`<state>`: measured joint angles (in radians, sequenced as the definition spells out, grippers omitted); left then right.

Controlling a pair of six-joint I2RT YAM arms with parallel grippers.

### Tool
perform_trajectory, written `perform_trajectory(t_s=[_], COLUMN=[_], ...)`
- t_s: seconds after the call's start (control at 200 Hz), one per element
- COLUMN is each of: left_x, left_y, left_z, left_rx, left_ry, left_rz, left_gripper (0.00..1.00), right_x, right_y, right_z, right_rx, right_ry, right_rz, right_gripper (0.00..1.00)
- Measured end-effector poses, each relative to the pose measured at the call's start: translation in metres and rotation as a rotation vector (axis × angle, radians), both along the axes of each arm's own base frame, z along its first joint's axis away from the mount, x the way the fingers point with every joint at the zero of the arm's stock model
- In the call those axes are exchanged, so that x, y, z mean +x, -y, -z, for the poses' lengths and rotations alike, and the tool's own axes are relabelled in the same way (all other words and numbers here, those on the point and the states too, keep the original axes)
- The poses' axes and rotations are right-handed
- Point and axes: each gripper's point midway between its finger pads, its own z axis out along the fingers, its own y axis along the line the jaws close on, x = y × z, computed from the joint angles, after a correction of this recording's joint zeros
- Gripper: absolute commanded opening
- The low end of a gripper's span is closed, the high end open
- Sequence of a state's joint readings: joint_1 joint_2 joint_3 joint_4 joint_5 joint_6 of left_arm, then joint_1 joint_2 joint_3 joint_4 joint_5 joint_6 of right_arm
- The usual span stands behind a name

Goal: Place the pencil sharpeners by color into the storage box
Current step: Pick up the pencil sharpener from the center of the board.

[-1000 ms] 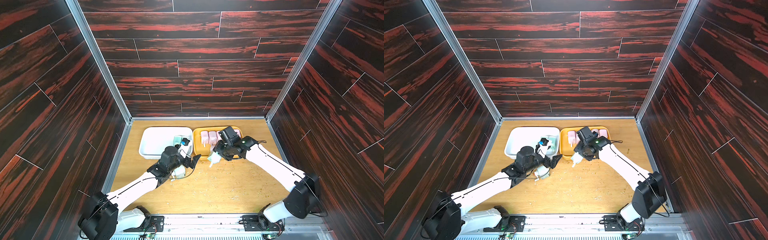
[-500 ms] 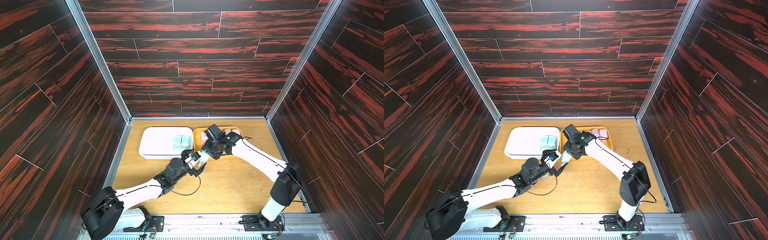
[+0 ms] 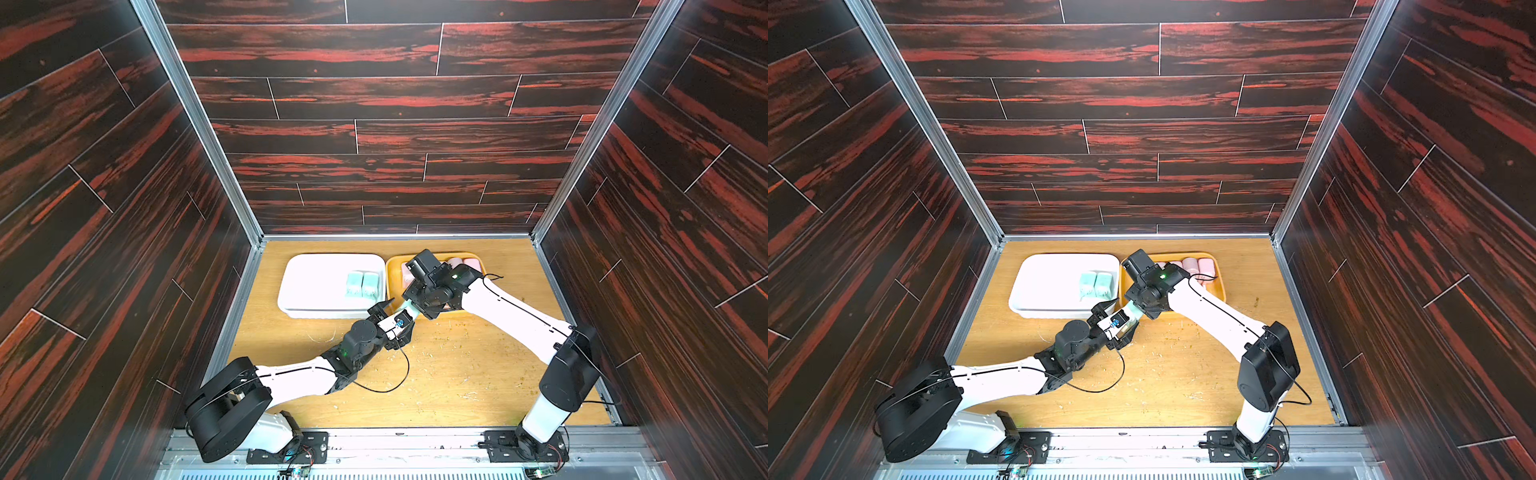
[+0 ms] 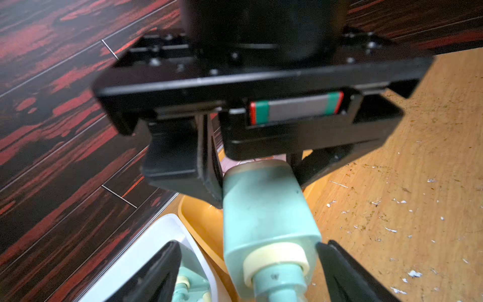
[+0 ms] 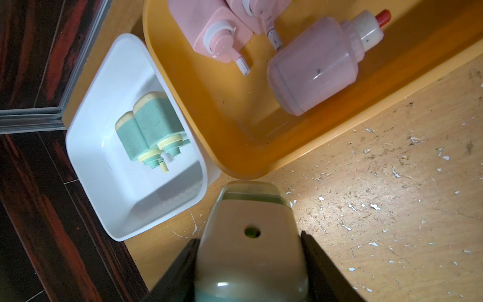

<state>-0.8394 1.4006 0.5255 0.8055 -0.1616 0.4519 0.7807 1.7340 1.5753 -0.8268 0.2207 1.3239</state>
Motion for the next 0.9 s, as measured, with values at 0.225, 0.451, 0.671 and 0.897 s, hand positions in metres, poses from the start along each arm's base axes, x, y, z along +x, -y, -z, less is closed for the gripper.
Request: perform_trajectory(t_s=[0.225,0.451,0.671,0.897], left_x=[-0.002,-0.011,-0.004,0.006], left_y=[0.003,0.005,0.007,0.006], left_z=[0.000,0.007,0.014,0.023], left_rx=[-0.014,-0.031,-0.011,0.015], left_ry=[-0.010,-0.026,-0.031,-0.017], left_rz=[0.017,0.060,0.033,-0.015], left_gripper=[0.94,0.97,0.89,0.83], right_x=[0.000,0.002,0.005,0.002], right_y=[0.001,0.004,0.007,0.001], right_z=[0.000,0.000,0.001,0.003], right_rx=[-0.004,-0.008,-0.003,0.027], right_ry=[0.000,0.002,-0.001,-0.021], right_rz=[0.004,0.012,0.022,0.008], right_gripper=[0.00,0.00,0.00,0.00])
